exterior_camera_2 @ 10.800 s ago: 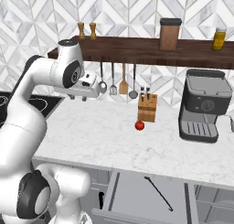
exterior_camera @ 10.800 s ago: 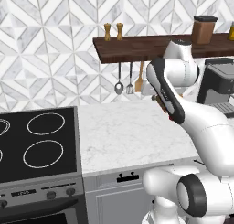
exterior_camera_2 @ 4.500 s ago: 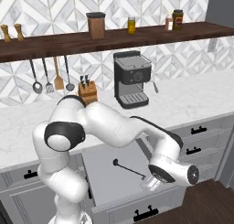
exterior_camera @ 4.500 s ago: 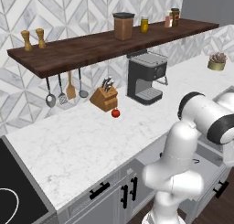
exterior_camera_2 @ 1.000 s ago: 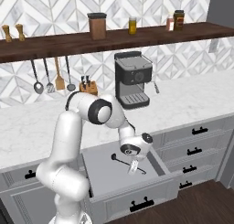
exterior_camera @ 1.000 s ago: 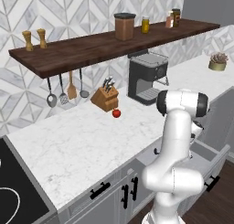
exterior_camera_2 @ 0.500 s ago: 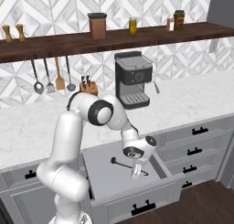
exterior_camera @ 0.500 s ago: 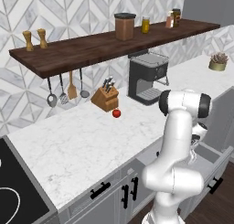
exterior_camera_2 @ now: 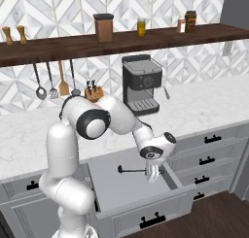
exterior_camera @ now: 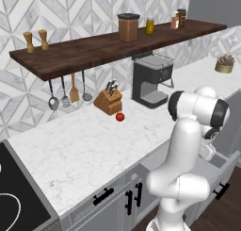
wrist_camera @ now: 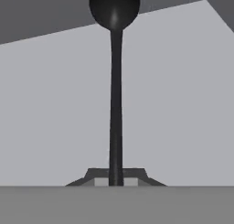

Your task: Pick the ladle from the drawer and place it on the counter.

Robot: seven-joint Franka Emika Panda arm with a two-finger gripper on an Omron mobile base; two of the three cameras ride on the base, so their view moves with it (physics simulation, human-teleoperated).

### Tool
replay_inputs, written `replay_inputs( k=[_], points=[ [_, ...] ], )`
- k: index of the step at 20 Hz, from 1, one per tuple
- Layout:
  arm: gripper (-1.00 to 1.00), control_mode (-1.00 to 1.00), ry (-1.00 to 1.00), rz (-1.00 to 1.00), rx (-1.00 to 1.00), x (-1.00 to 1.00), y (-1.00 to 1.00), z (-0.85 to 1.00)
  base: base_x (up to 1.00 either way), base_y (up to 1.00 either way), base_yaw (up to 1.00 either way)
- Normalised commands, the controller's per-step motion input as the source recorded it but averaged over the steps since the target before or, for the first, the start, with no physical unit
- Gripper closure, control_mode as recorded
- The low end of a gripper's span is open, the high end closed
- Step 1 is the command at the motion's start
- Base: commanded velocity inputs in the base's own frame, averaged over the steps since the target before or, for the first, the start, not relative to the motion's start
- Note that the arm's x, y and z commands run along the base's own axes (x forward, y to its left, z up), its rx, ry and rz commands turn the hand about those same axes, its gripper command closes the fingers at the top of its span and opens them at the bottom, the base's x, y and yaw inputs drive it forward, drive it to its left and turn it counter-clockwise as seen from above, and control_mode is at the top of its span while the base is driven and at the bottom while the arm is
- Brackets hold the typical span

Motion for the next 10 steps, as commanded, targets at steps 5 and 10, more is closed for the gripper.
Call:
replay_inputs(
  k=[5, 10],
  points=[
    [1.0, -1.0, 0.0, 0.05, 0.02, 0.0, 0.0, 1.0, 0.0, 0.0, 0.0],
    [1.0, -1.0, 0.0, 0.06, 0.01, 0.0, 0.0, 1.0, 0.0, 0.0, 0.0]
  ],
)
